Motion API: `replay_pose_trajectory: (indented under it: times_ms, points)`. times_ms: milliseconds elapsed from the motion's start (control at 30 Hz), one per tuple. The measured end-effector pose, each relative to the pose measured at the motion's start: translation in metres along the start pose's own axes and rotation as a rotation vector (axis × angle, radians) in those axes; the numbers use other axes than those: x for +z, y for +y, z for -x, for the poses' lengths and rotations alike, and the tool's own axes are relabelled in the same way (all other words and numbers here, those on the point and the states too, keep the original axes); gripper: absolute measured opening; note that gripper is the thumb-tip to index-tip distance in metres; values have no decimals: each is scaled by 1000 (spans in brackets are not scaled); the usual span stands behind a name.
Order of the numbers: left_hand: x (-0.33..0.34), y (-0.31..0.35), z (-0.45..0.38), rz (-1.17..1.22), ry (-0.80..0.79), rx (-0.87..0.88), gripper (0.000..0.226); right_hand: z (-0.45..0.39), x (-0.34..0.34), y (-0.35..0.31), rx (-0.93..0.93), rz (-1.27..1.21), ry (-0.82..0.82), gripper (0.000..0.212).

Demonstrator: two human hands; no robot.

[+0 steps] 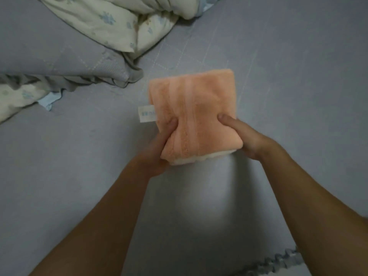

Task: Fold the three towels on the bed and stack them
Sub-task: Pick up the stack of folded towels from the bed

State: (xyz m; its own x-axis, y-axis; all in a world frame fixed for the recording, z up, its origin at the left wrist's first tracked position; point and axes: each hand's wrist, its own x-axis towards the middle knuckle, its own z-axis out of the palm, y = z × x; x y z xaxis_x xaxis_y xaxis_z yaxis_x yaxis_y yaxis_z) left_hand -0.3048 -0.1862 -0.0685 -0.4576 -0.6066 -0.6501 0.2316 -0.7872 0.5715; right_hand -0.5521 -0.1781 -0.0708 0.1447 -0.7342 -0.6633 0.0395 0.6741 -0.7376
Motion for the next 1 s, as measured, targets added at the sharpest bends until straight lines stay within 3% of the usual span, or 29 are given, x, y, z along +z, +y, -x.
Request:
replay_pose_trajectory:
  times_ms: [100,300,400,633,700,800,1000]
  points:
    - [2,-6,5,-115,58,-132,72,21,15,24,9,-107,191,59]
    - [30,-28,118,-78,-40,-210,55,173,62,28,73,-166,290,76]
    - [88,-28,195,-148,-130,-247,48,283,75,22,80,-235,428,72]
    - [234,-32,305,-340,-318,-228,53,493,58,2,-101,-345,684,71]
    - [271,-45,320,-397,-391,-240,48,542,50,10,-143,-374,788,62]
    - [331,-65,335,-504,-471,-297,58,603,38,33,-191,-469,922,66]
    - [458,-135,352,-582,-622,-389,61,702,-24,90,-282,-645,1056,63]
